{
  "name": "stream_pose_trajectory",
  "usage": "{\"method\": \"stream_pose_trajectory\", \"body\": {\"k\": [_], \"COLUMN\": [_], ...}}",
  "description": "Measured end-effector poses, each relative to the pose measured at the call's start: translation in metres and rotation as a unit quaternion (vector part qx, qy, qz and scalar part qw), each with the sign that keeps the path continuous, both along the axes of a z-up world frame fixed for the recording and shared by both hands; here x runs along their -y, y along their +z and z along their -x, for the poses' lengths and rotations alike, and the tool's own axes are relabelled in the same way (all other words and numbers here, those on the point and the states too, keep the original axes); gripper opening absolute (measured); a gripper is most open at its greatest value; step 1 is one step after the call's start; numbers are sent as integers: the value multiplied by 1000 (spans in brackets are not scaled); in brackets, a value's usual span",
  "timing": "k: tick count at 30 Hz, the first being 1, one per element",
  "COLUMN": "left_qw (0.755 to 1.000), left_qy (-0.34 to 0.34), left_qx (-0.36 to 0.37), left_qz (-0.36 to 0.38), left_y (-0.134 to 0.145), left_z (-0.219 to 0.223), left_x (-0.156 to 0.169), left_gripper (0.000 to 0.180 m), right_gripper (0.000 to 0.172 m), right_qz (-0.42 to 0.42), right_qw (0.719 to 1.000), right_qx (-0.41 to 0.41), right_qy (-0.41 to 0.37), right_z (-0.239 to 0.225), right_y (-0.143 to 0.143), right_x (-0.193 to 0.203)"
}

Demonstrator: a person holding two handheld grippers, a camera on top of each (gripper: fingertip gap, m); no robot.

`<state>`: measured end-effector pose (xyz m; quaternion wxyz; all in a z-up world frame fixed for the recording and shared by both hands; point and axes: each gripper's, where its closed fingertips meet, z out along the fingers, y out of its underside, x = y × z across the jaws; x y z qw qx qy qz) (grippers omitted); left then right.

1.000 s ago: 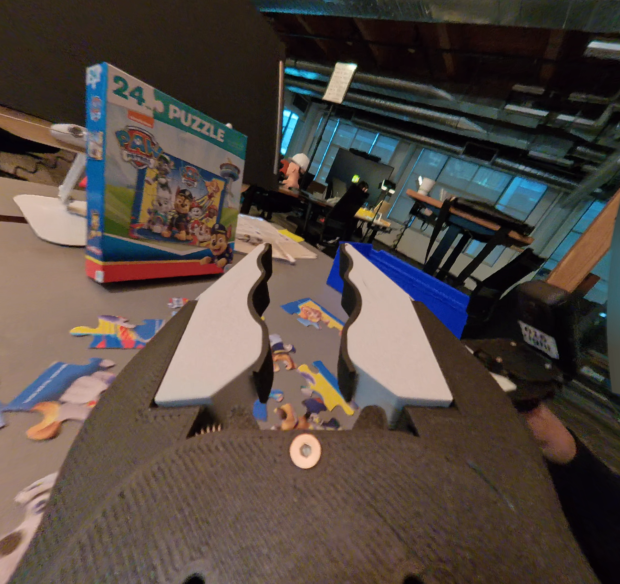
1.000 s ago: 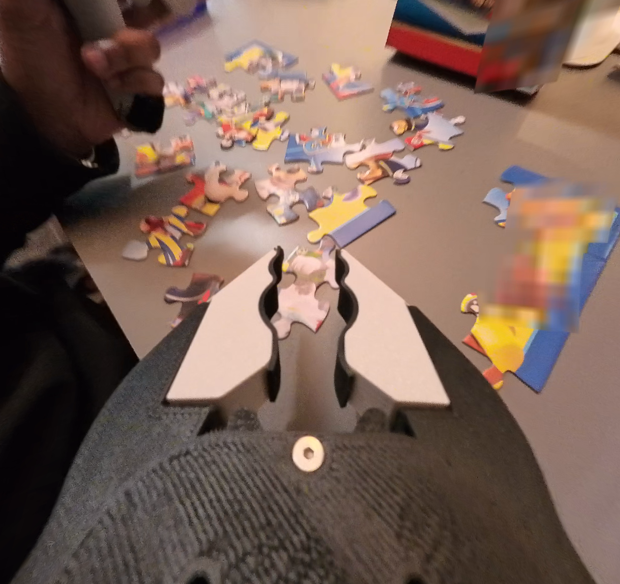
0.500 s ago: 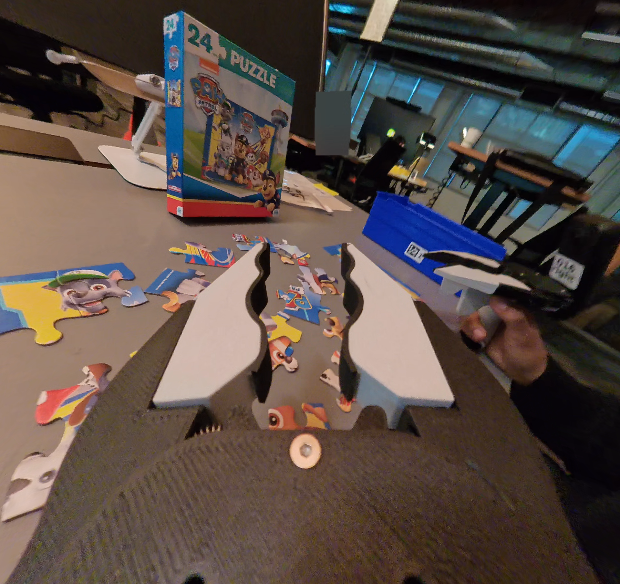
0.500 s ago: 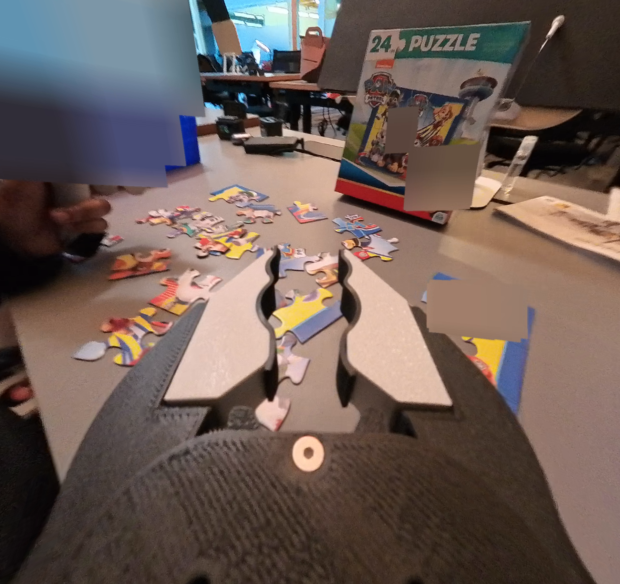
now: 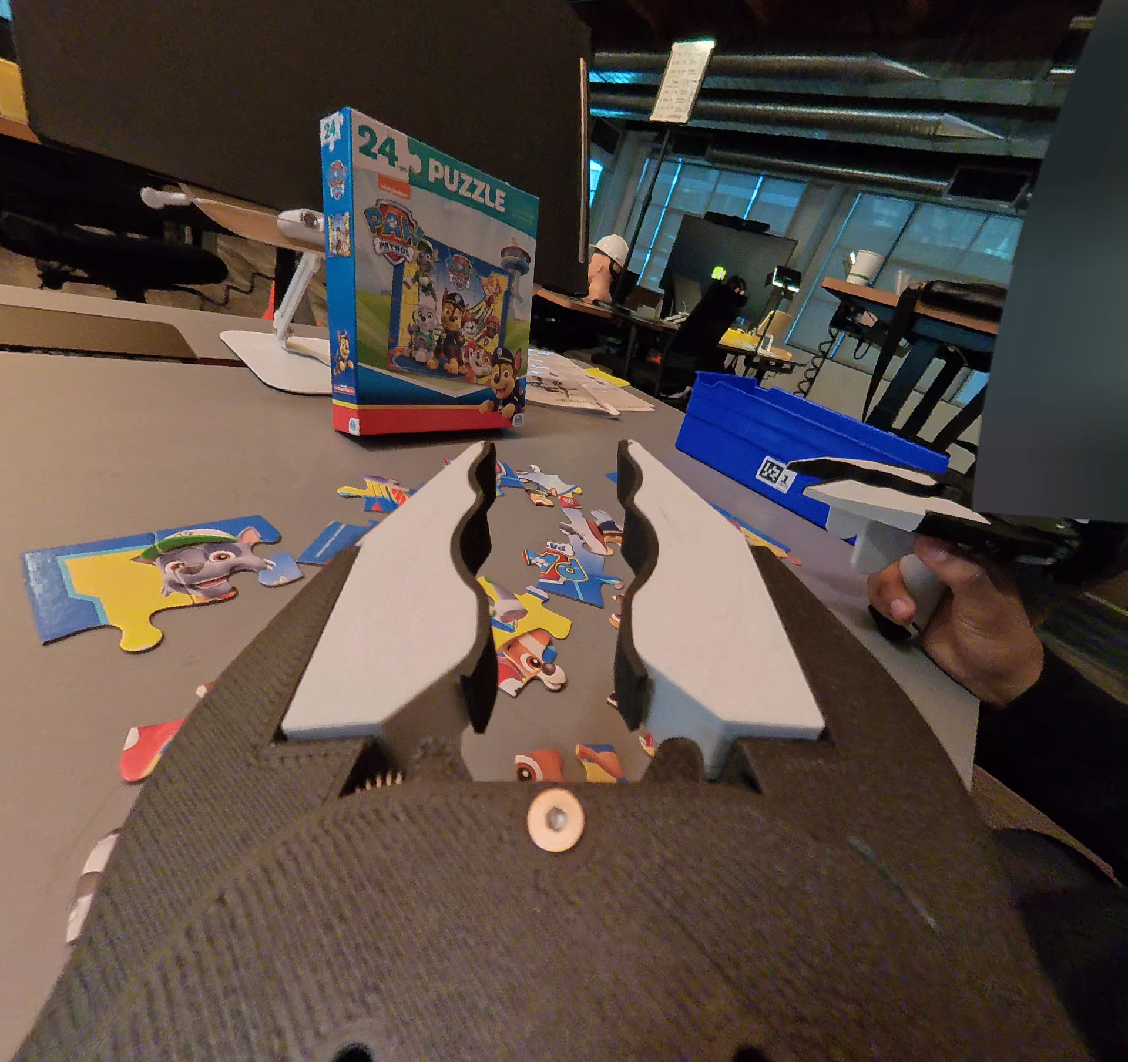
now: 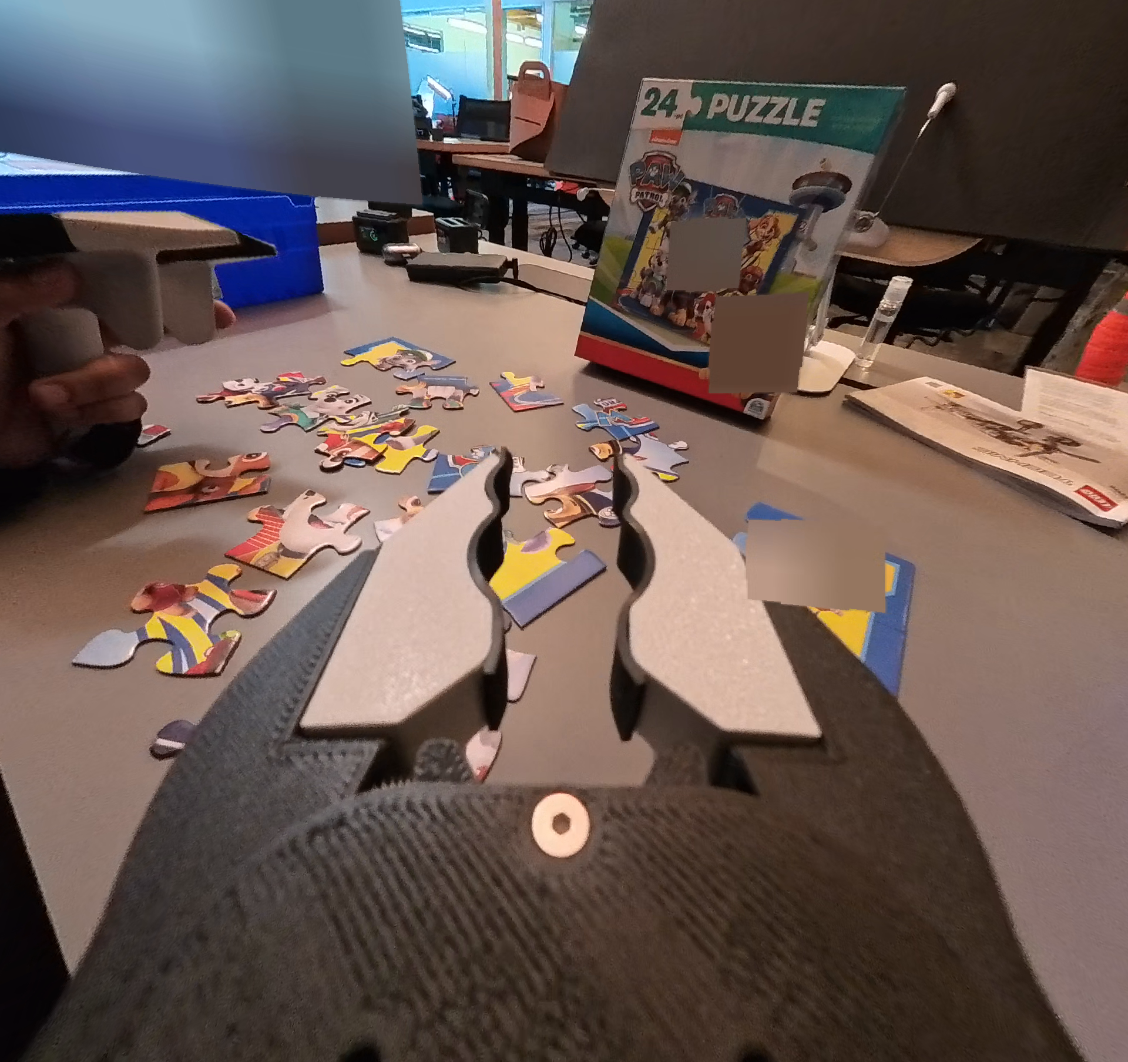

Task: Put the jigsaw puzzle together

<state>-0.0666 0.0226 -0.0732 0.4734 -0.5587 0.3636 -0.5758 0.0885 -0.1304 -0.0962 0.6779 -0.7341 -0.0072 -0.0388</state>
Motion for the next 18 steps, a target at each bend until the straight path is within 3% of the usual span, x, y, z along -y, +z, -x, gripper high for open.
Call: {"method": "stream_pose_trajectory", "body": {"k": [2, 7, 11, 18], "left_qw": [999, 975, 968, 964], "left_qy": [24, 205, 245, 257], "left_qx": [21, 80, 61, 72], "left_qz": [-13, -22, 8, 15], "left_y": [8, 26, 16, 17], "left_z": [7, 53, 60, 66], "left_x": [-5, -51, -69, -73], "left_gripper": [39, 43, 54, 55], "right_gripper": [32, 31, 31, 31], "right_qz": [-1, 2, 1, -4], "right_qw": [1000, 1000, 1000, 1000], "right_qx": [2, 19, 22, 17], "right_qy": [0, -2, -3, -6], "right_z": [1, 3, 4, 2], "right_y": [0, -1, 0, 1], "right_x": [0, 0, 0, 1]}}
